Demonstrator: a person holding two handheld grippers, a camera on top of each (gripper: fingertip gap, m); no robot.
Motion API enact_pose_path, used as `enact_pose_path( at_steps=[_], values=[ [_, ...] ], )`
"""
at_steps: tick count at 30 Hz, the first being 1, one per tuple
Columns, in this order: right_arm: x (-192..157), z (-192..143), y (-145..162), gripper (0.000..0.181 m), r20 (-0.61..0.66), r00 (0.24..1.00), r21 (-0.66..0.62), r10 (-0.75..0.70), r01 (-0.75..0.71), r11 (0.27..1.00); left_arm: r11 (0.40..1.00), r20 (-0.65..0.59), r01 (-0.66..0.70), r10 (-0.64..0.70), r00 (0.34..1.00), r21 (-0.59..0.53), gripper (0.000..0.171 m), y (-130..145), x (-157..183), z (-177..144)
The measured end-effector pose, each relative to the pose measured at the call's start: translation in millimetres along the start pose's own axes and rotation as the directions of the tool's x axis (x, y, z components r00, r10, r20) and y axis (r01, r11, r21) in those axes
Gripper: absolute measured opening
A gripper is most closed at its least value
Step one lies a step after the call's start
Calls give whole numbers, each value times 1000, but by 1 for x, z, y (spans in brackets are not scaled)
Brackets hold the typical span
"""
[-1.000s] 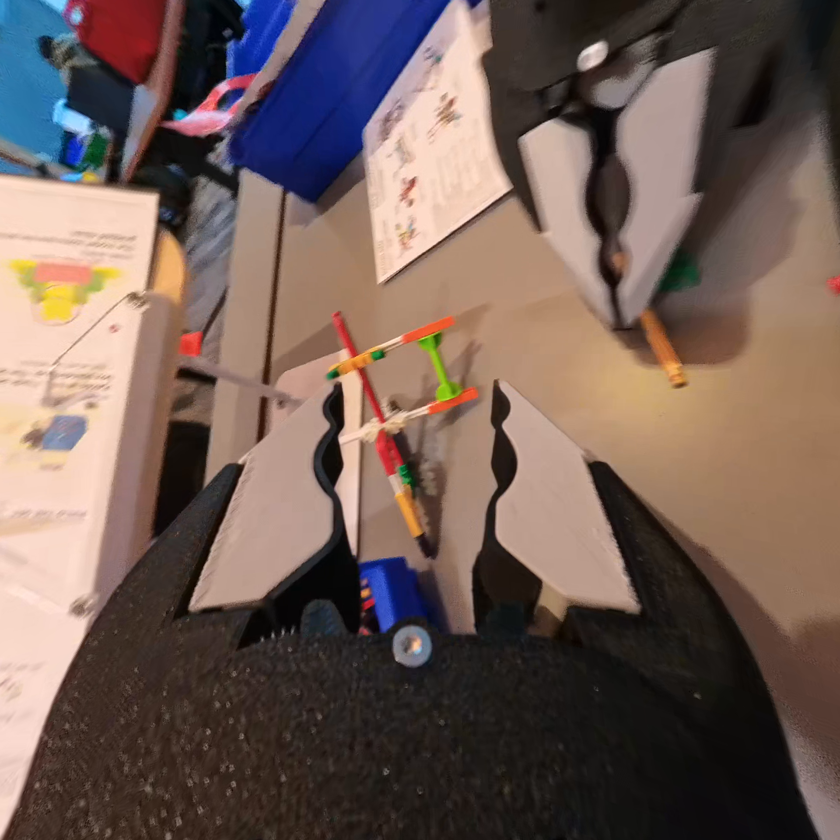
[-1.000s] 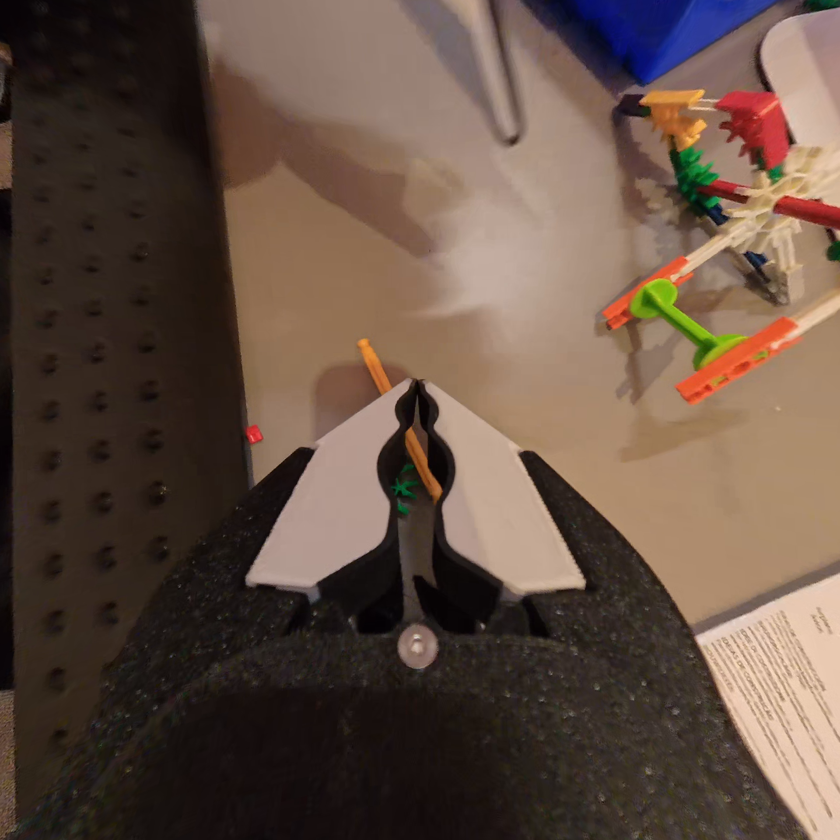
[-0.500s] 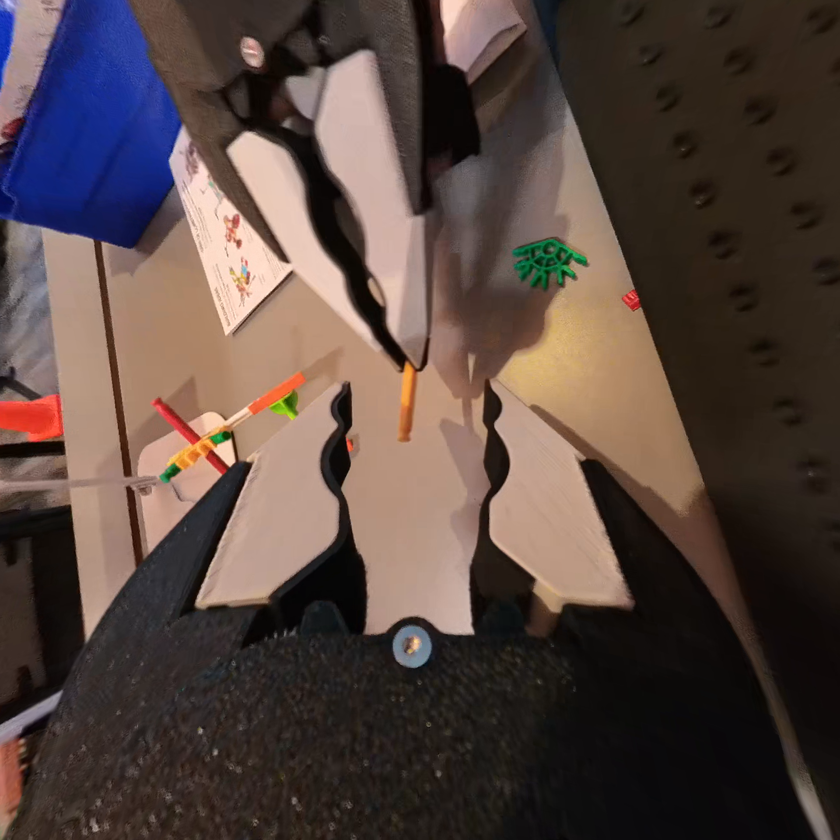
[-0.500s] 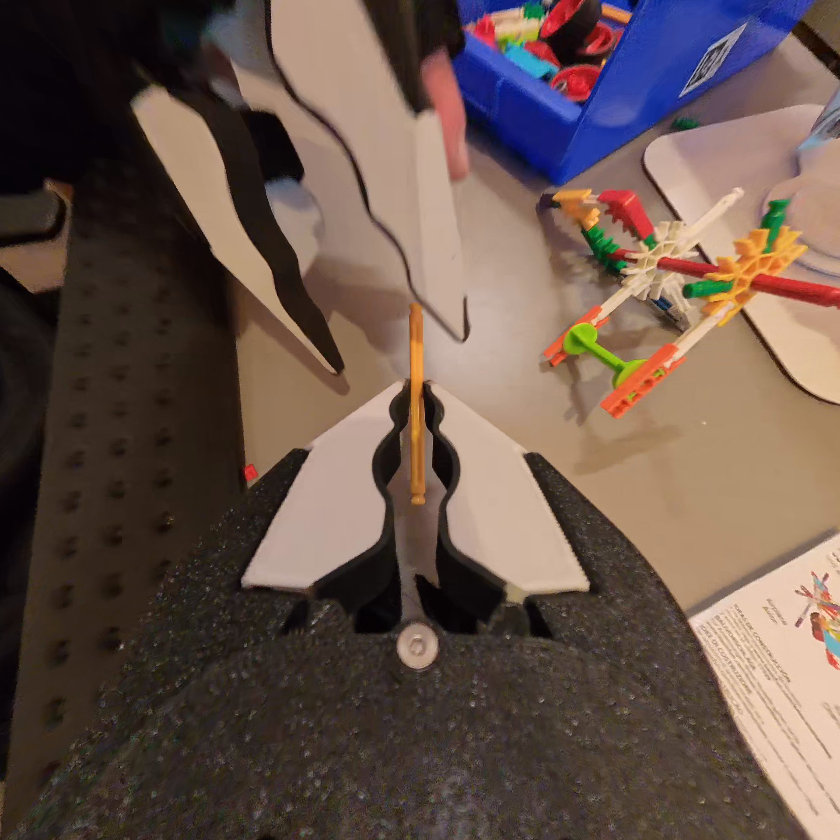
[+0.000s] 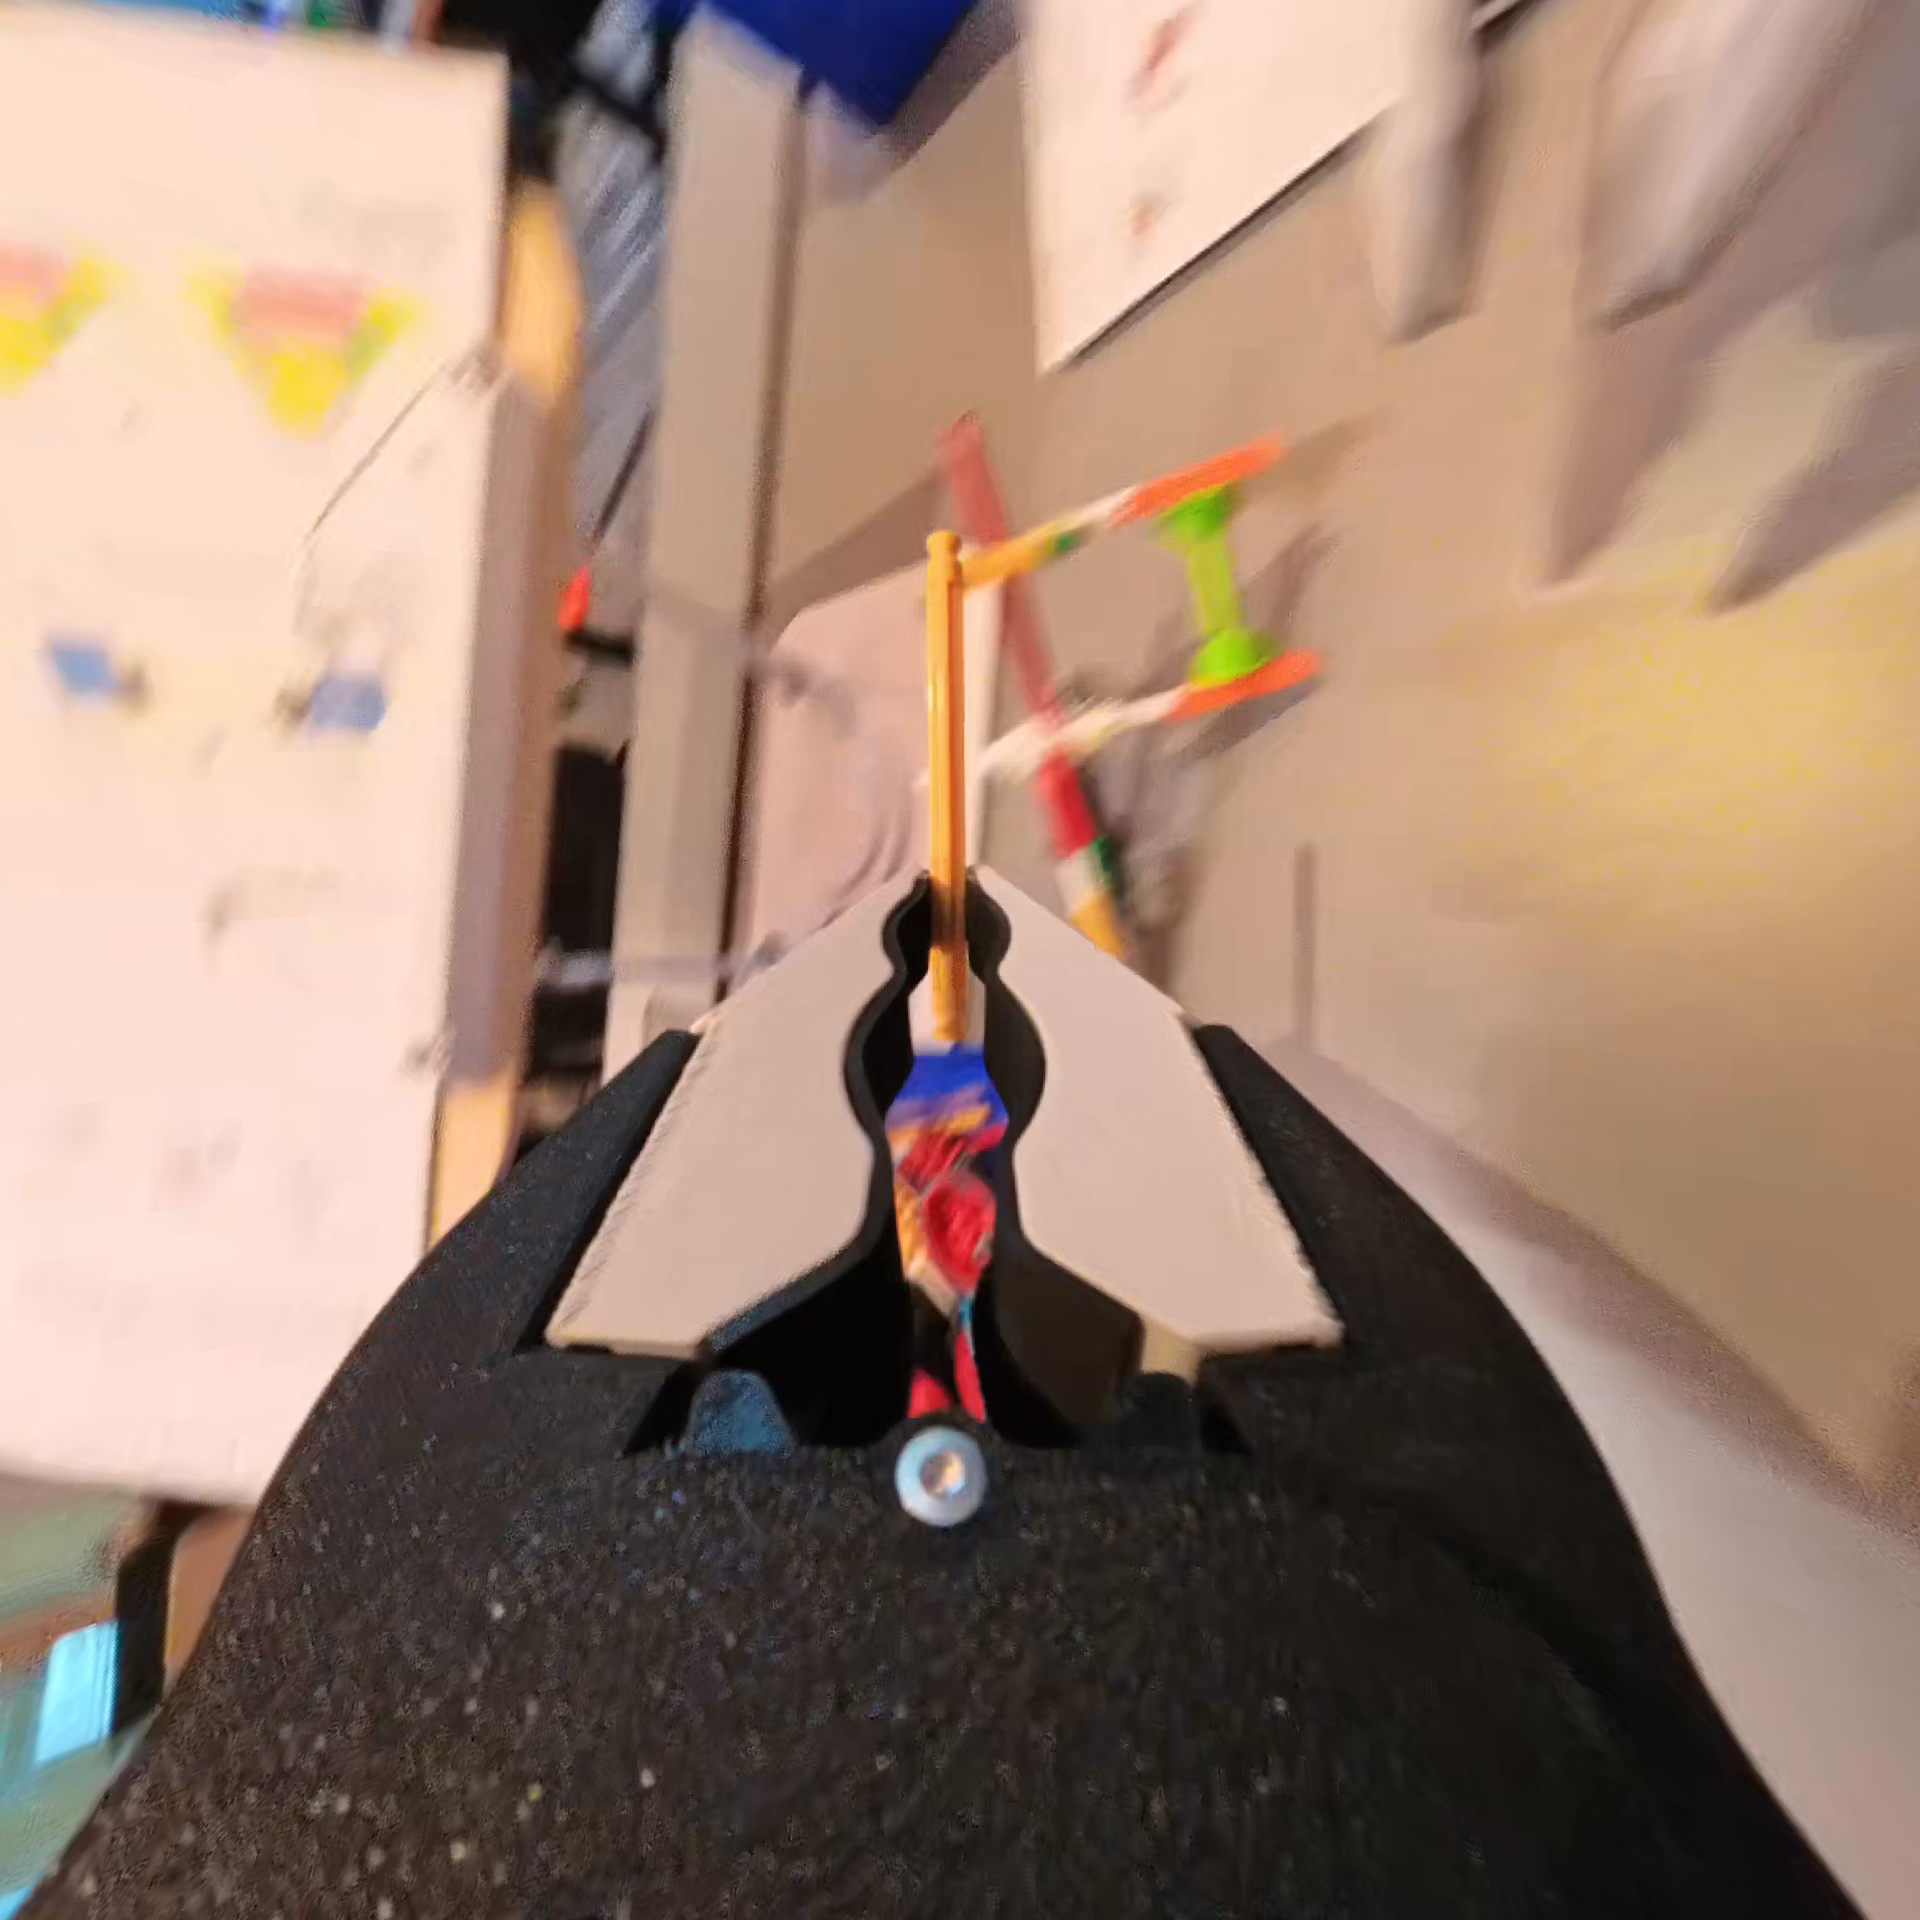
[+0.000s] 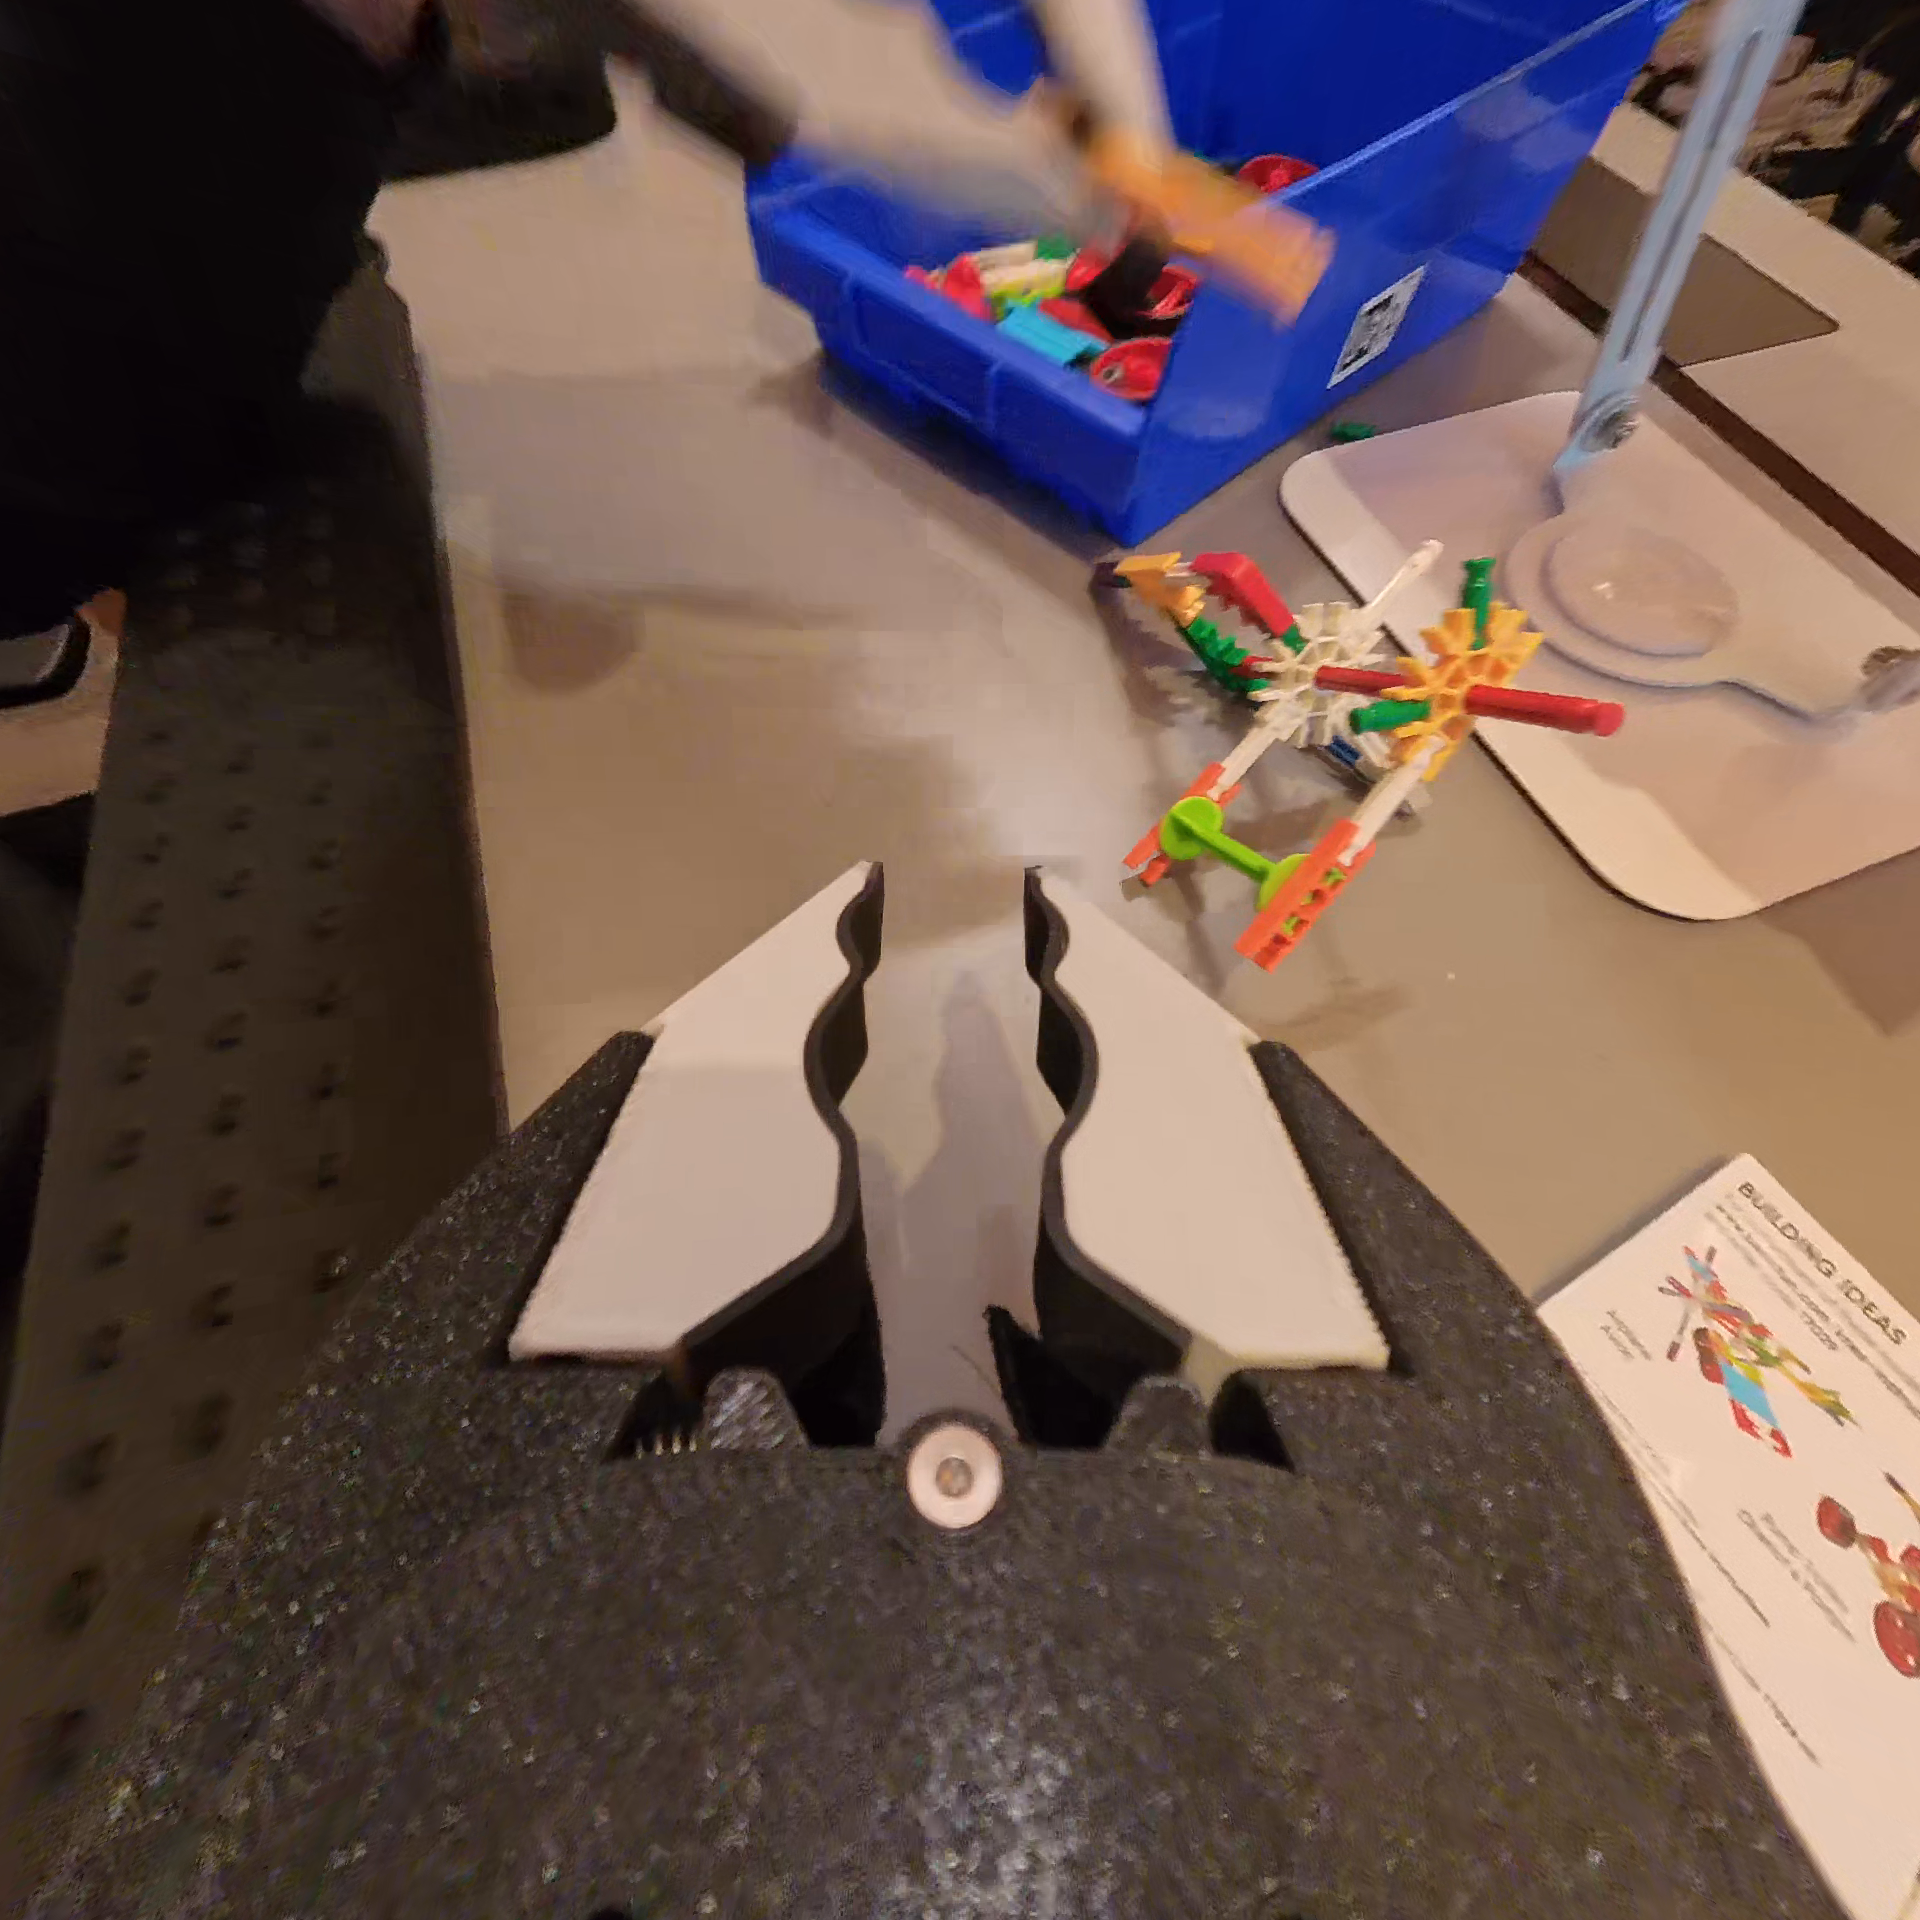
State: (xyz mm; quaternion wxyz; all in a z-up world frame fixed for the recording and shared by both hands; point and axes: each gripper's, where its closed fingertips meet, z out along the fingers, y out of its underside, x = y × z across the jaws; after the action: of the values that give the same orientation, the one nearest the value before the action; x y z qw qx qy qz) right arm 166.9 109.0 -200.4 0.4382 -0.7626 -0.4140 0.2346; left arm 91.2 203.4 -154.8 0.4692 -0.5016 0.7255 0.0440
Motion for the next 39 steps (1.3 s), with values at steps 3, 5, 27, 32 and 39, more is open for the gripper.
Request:
enact_pose_path(
  at_steps=[3, 5, 27, 32, 39],
  values=[
    [-16, 8, 15, 25, 54, 996, -95, -67, 71, 993, 950, 174, 255, -224, 959, -180, 4, 77, -52, -15],
    [-29, 12, 31, 28, 117, 989, -176, -92, 111, 978, 877, 262, 400, -333, 906, -266, 15, 124, -64, -16],
    [-64, -8, 83, 13, 331, 942, -350, -47, 169, 921, 995, -303, 83, -62, 951, 57, 55, -48, 73, 15],
    [-44, -7, 63, 7, 254, 966, -258, -52, 119, 959, 986, -468, -24, 101, 878, 168, 57, -77, 129, 8],
    [-35, -6, 47, 0, 207, 976, -199, -62, 104, 974, 982, -532, -83, 163, 831, 171, 60, -86, 165, 19]
  ],
)
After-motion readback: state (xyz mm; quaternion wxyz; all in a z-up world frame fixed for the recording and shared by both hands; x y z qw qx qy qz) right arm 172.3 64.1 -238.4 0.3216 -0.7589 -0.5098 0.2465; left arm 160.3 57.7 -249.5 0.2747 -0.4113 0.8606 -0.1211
